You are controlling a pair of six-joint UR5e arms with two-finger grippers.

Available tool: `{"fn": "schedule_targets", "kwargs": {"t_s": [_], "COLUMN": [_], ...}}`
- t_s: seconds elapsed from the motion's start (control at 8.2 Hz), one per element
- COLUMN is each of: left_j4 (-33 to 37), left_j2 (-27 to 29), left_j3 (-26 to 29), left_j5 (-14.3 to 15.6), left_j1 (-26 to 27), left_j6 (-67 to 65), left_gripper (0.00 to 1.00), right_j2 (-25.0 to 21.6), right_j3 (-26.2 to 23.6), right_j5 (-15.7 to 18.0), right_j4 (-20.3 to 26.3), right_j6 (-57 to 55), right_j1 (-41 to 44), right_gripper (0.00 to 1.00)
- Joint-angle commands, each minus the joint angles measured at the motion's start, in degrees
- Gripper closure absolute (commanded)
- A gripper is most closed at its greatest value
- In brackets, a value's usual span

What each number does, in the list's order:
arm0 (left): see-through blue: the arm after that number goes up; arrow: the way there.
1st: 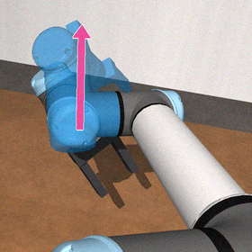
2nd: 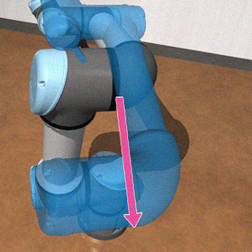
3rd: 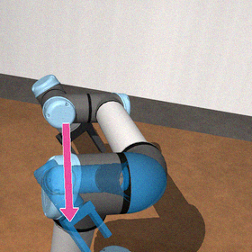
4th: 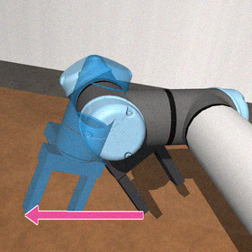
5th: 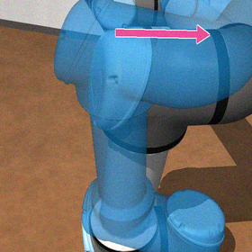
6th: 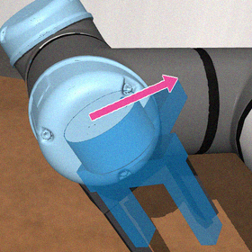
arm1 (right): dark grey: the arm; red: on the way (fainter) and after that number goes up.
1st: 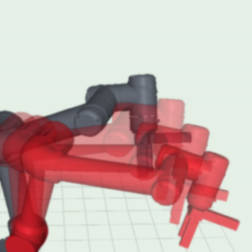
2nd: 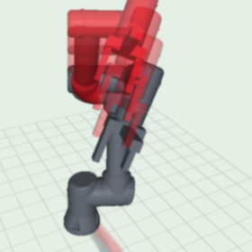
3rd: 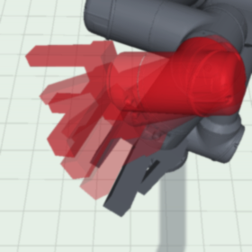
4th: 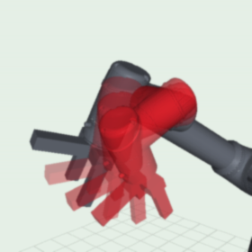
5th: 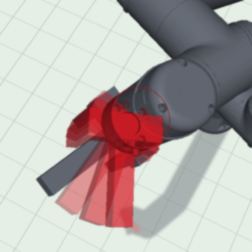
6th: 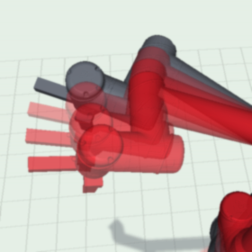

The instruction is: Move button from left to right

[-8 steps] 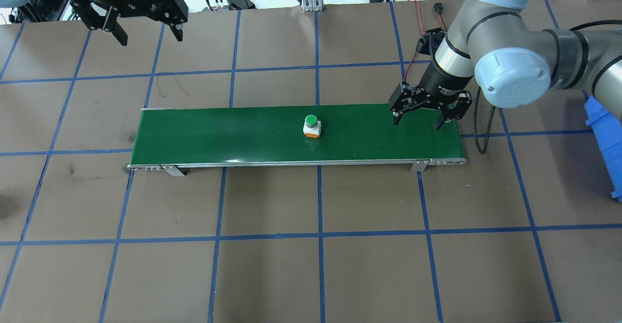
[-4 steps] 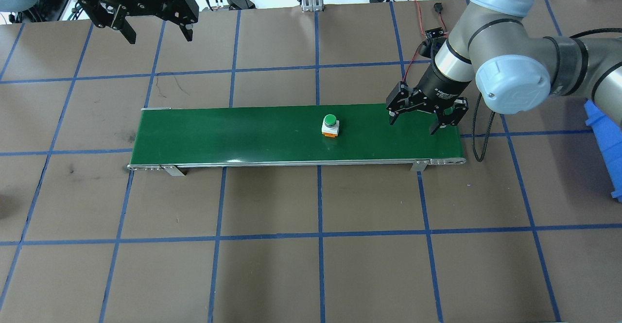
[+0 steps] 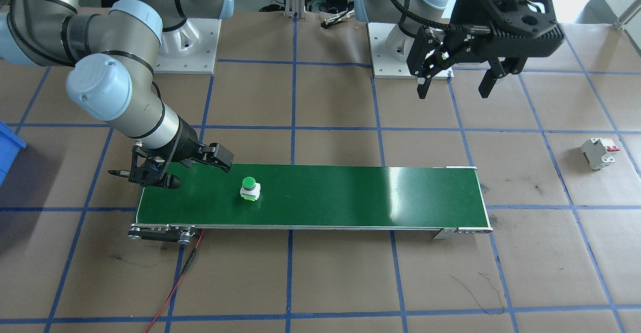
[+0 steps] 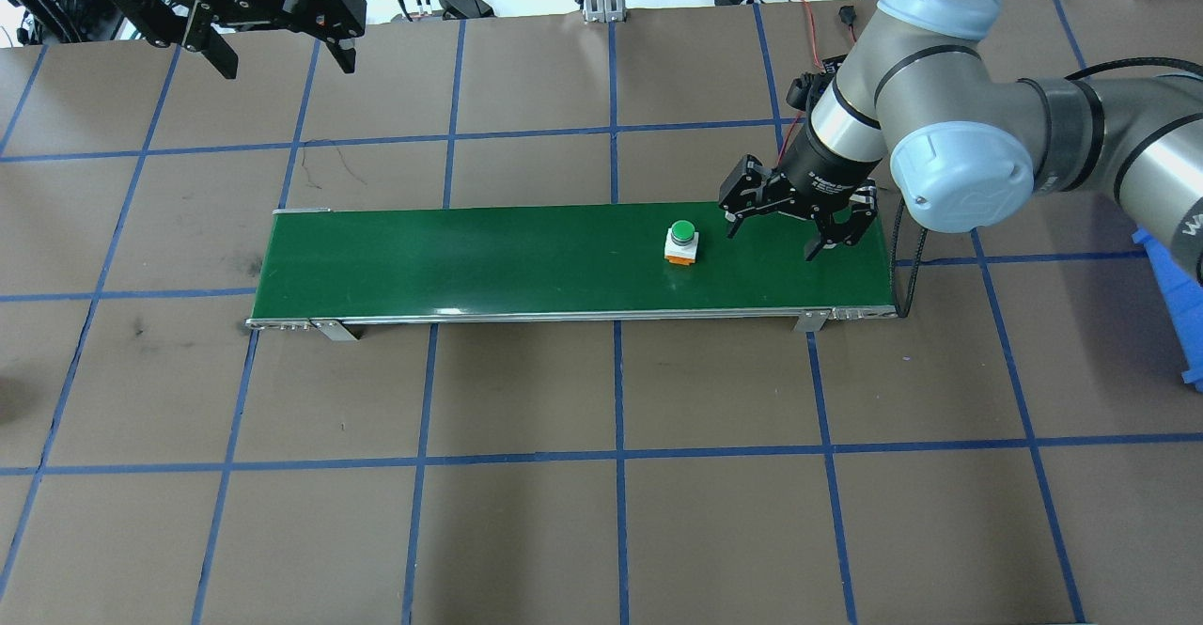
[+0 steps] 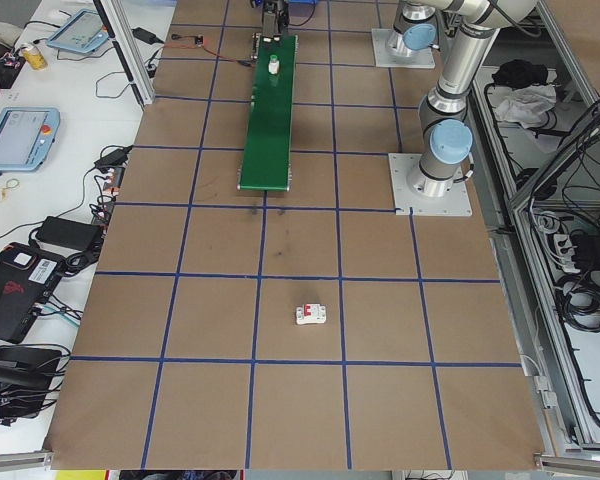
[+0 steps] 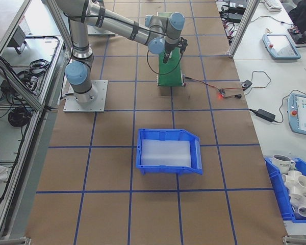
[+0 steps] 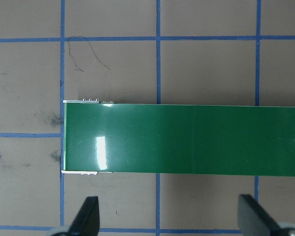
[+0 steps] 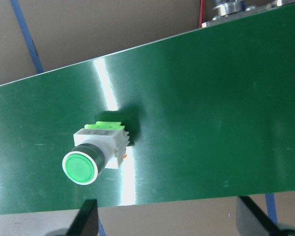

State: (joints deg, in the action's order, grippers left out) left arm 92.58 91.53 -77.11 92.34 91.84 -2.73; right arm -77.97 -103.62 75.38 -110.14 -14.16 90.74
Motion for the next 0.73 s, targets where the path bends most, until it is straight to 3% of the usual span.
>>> {"fn": "schedule_targets", "kwargs": {"t_s": [0.0, 0.37, 0.61], "left_j4": [0.49, -0.21, -0.30], "left_j2": [-1.09, -0.39, -0.57], "left_j3": [-1.90, -2.35, -2.08], "left_j5": [0.38, 0.29, 0.38], "left_j1": [0.01, 0.01, 0.01], "left_j6": [0.01, 0.10, 0.62], "left_gripper": [0.00, 0.00, 0.00], "right_j2": [0.62, 4.57, 5.63], "right_j3": [0.00, 0.44, 0.44], "right_j5": [0.12, 3.09, 10.19], "right_j4": [-1.74, -7.71, -8.69], "right_j6": [-1.31, -0.69, 3.93], "right_j1": [1.20, 0.93, -0.46], "right_gripper": [0.00, 0.01, 0.19]}}
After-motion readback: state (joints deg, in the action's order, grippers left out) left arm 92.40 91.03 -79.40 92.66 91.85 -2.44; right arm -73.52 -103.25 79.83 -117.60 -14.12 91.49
